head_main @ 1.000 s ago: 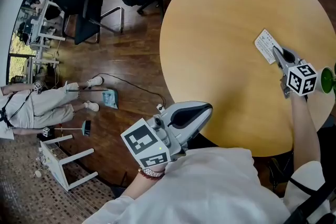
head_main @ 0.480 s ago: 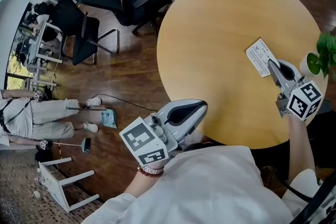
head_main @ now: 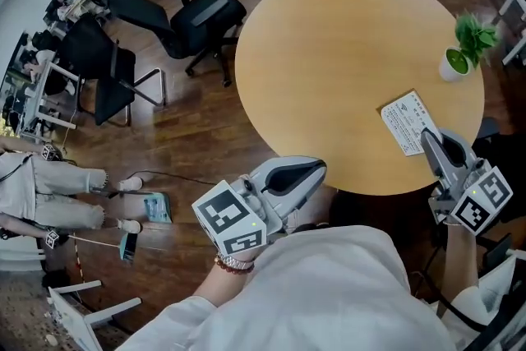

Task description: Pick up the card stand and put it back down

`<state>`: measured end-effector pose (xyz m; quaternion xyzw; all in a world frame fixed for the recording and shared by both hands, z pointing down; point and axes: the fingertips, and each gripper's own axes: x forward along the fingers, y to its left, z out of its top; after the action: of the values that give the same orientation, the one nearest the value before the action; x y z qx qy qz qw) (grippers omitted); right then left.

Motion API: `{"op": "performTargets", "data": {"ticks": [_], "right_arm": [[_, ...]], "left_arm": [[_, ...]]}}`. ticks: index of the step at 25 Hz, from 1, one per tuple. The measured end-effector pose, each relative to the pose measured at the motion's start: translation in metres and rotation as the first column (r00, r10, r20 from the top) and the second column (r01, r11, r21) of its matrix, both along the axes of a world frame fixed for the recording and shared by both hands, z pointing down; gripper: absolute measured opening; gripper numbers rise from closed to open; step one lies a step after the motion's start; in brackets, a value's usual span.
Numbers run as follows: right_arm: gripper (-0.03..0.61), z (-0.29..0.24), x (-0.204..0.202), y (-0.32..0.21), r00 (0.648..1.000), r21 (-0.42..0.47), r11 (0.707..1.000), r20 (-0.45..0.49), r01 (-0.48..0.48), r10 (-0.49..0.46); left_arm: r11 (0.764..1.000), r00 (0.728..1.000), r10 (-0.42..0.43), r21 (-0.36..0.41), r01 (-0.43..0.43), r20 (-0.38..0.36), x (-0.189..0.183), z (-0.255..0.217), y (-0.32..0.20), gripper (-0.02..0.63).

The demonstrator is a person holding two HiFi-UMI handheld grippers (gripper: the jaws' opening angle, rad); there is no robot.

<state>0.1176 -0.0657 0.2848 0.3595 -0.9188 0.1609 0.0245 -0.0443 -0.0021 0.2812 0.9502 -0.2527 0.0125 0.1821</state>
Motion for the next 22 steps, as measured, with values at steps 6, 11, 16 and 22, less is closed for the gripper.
{"op": "performTargets", "data": {"ticks": [6,11,16,22], "right_arm": [[0.021,-0.024,-0.010,0.067,0.997,0.038,0.997,0.012,-0.073,0.072],[0.022,-0.039,-0.007,0.116,0.994,0.052,0.993,0.001,-0.106,0.106],[0.023,-0.071,0.009,0.164,0.997,0.140,0.987,0.002,-0.080,0.080],[0.023,-0.076,0.038,0.172,0.994,0.157,0.983,0.074,-0.090,0.079]], "left_arm": [[0.993,0.993,0.115,0.022,-0.114,-0.022,0.006,0.005,0.038,-0.015],[0.988,0.985,0.156,0.001,-0.157,-0.076,0.013,-0.001,0.067,-0.015],[0.993,0.992,0.119,0.001,-0.119,-0.042,0.016,-0.007,0.099,-0.015],[0.994,0.994,0.105,0.021,-0.105,0.010,0.029,-0.012,0.115,-0.015]]}}
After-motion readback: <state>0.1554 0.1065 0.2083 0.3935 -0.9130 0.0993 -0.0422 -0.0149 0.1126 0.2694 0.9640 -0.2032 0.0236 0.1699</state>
